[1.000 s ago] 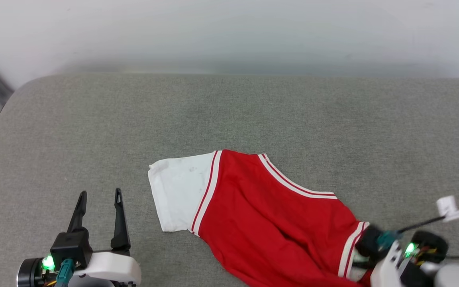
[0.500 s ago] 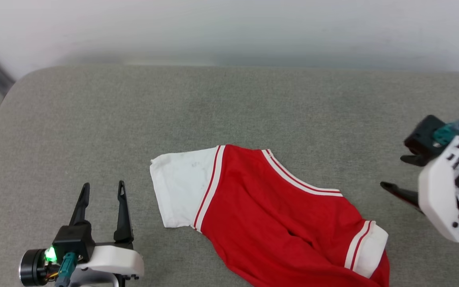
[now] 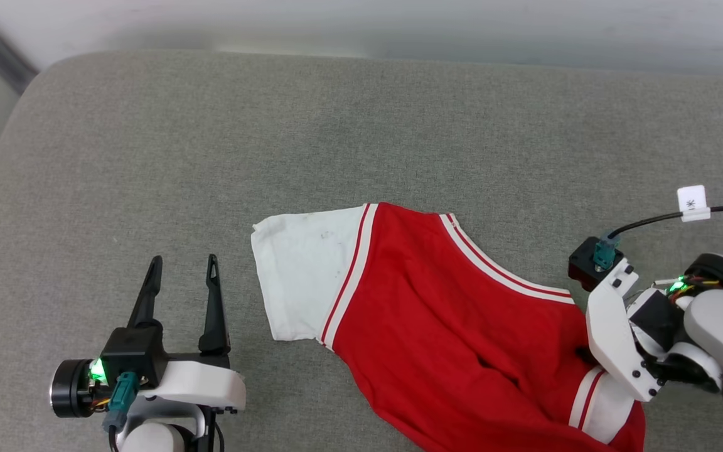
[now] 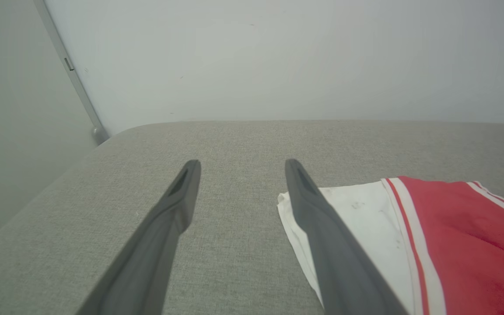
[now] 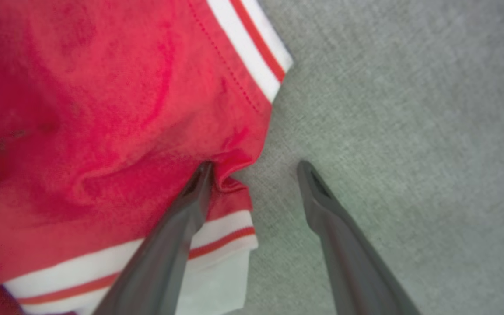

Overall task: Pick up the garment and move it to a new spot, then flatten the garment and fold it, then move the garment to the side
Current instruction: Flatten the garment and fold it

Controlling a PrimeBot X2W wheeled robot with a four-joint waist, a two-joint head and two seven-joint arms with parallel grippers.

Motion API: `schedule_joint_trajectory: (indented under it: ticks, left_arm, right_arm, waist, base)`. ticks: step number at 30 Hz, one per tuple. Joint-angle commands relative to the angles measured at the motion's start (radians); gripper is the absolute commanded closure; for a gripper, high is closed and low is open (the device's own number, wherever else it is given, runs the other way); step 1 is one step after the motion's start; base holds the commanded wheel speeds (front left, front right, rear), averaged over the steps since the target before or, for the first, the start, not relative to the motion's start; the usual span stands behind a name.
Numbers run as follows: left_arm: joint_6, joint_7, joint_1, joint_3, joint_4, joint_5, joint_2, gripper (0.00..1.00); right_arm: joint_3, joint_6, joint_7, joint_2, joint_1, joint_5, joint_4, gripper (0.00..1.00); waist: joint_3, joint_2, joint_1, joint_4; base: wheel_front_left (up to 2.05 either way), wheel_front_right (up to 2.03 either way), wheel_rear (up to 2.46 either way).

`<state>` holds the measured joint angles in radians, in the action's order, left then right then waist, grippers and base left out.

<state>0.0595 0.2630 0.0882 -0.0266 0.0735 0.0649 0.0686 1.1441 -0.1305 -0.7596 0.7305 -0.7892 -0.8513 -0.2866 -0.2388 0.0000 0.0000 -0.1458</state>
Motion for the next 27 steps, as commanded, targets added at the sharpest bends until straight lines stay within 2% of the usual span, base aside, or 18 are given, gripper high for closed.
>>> schedule_joint_trajectory:
  ticks: [1, 4, 5, 6, 11, 15, 19, 24, 27]
  left_arm:
    - [-0.004, 0.002, 0.010, 0.001, 0.003, -0.002, -0.002, 0.00]
    - [-0.003, 0.002, 0.003, 0.013, 0.006, -0.004, -0.004, 0.00]
    - [-0.002, 0.002, -0.001, 0.018, 0.008, -0.006, -0.004, 0.00]
    - [-0.002, 0.002, -0.004, 0.021, 0.009, -0.007, -0.004, 0.00]
    - [-0.005, 0.002, -0.024, 0.031, 0.014, -0.011, -0.004, 0.00]
    - [-0.009, 0.002, -0.041, 0.037, 0.012, -0.013, -0.006, 0.00]
    - [-0.012, 0.002, -0.050, 0.038, 0.006, -0.015, -0.008, 0.00]
    - [-0.015, 0.002, -0.050, 0.031, 0.002, -0.016, -0.010, 0.00]
    - [-0.021, 0.002, -0.041, 0.023, 0.001, -0.016, -0.011, 0.00]
  right_arm:
    - [0.071, -0.002, 0.010, -0.035, 0.046, -0.020, -0.028, 0.00]
    - [0.122, -0.006, 0.041, -0.052, 0.051, -0.038, -0.039, 0.00]
    - [0.124, -0.006, 0.066, -0.054, 0.045, -0.049, -0.038, 0.45]
    - [0.122, -0.006, 0.095, -0.053, 0.031, -0.055, -0.037, 1.00]
    - [0.090, 0.000, 0.263, 0.020, -0.063, -0.063, 0.006, 1.00]
    - [0.074, 0.000, 0.342, 0.096, -0.092, -0.054, 0.098, 1.00]
    - [0.032, 0.000, 0.351, 0.184, -0.138, -0.051, 0.191, 1.00]
    - [-0.027, 0.000, 0.315, 0.233, -0.189, -0.044, 0.230, 1.00]
    - [-0.074, 0.000, 0.267, 0.251, -0.235, -0.030, 0.211, 1.00]
  waist:
    - [-0.007, 0.0000, 0.0000, -0.006]
    - [-0.003, 0.0000, 0.0000, 0.001]
    - [0.001, 0.0000, 0.0000, 0.006]
    - [0.006, 0.0000, 0.0000, 0.011]
    - [0.044, 0.0000, 0.0000, 0.032]
    - [0.074, 0.0000, 0.0000, 0.040]
    - [0.085, 0.0000, 0.0000, 0.039]
    - [0.080, 0.0000, 0.0000, 0.025]
    - [0.068, 0.0000, 0.0000, 0.004]
  base:
    - [0.00, 0.00, 0.00]
    - [0.00, 0.00, 0.00]
    - [0.00, 0.00, 0.00]
    - [0.00, 0.00, 0.00]
    - [0.00, 0.00, 0.00]
    - [0.00, 0.00, 0.00]
    - [0.00, 0.00, 0.00]
    - [0.00, 0.00, 0.00]
    - [0.00, 0.00, 0.00]
